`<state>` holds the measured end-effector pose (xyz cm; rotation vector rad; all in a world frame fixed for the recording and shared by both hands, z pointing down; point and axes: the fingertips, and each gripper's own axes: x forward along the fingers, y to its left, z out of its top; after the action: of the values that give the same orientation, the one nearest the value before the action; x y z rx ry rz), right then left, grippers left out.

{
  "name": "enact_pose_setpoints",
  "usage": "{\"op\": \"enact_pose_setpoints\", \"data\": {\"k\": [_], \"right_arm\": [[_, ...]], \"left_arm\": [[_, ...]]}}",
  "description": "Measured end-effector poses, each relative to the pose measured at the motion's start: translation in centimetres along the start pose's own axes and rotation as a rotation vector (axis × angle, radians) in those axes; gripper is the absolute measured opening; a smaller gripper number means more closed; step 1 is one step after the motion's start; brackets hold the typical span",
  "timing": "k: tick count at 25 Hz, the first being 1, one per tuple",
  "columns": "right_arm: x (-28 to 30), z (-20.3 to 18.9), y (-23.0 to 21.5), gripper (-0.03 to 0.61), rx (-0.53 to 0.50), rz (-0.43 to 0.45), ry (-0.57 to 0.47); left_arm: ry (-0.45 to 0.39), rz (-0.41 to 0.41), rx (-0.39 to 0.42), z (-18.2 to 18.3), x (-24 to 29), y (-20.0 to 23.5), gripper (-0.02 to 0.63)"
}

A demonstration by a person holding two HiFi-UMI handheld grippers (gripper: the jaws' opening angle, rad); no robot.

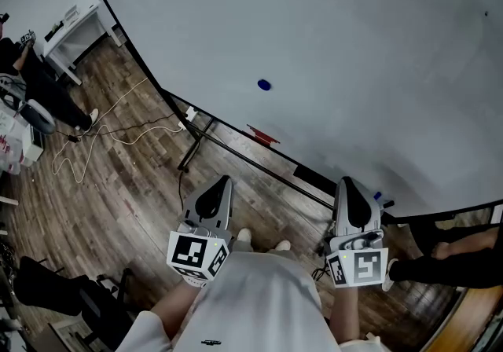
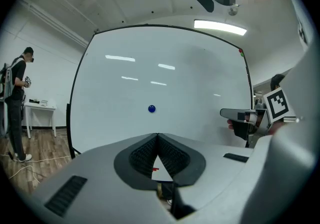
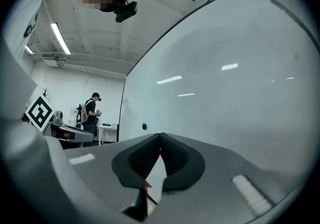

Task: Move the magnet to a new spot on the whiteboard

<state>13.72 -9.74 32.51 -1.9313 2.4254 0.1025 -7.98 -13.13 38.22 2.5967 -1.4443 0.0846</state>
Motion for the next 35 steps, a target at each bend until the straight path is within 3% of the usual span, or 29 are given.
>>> {"op": "enact_pose_setpoints", "data": {"k": [16, 35], "right_arm": [[-2.0, -3.0, 0.5, 0.009, 0.035, 0.019, 0.025], [-1.7, -1.7, -0.1, 0.009, 0.020, 0.012, 0.018]], "left_arm": [[0.000, 0.007, 0.002, -0.8, -1.3, -0.6, 0.006], [-0.014, -0.009, 0.026, -0.1, -0.1, -1.6, 0.006]]}}
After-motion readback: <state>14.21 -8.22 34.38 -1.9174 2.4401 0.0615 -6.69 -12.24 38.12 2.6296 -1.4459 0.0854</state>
